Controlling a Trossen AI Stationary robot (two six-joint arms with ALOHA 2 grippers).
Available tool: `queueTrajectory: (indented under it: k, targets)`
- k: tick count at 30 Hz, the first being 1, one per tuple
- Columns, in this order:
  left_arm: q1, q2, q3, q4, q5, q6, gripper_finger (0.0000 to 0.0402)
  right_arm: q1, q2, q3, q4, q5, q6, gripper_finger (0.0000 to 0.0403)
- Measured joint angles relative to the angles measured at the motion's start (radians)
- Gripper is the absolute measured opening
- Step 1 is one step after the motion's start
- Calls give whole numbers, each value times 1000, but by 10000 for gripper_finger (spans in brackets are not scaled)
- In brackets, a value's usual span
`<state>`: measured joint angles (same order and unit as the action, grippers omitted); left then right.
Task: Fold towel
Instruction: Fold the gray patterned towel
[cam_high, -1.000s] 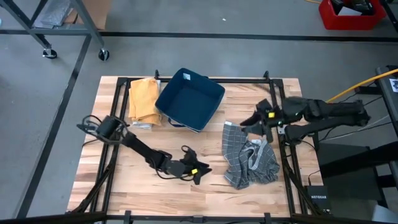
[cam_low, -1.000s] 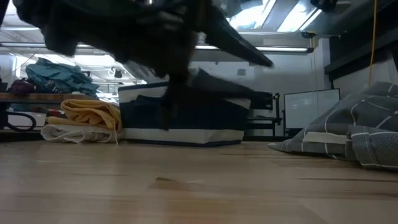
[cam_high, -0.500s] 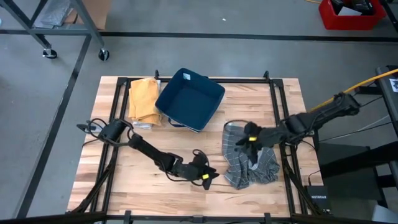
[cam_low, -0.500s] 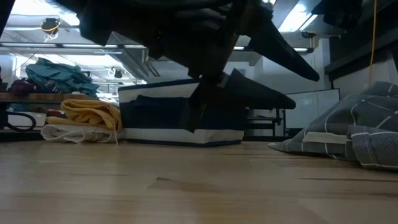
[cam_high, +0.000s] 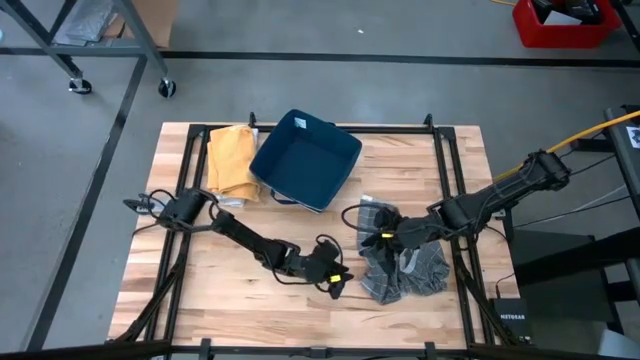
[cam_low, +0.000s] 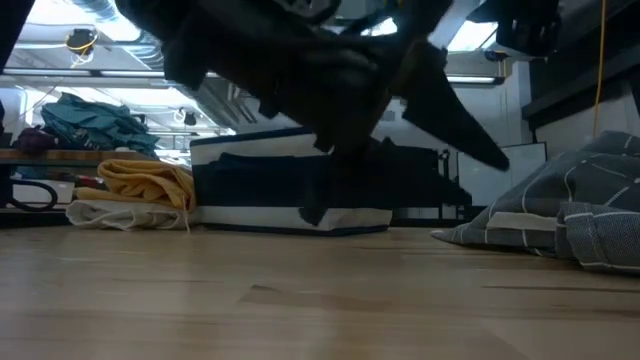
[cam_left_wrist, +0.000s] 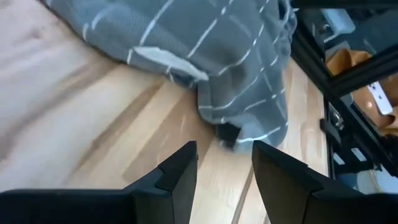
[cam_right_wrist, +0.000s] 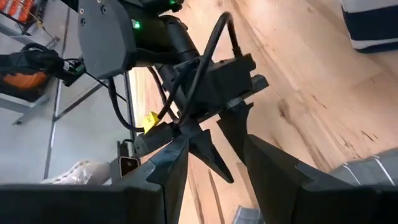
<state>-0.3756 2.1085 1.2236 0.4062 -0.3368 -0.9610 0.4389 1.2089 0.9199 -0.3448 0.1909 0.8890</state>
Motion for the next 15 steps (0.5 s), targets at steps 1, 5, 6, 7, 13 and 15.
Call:
queueTrajectory:
  k: [1,5,6,7,13,15]
  targets:
    - [1,12,0,16,9,0,145,0,0,0,-6,0,0,161]
    - [4,65,5,96,38,-5,145,0,-2,0,-6,0,0,161]
    - [5,75,10,114,50,-7,145,0,-3,0,-6,0,0,161]
    - [5,86,20,121,47,-4,145,0,-3,0,-6,0,0,161]
    - [15,120,89,93,90,83,145,0,-3,0,-25,0,0,161]
    - [24,136,116,97,113,96,145,0,-3,0,-24,-1,0,161]
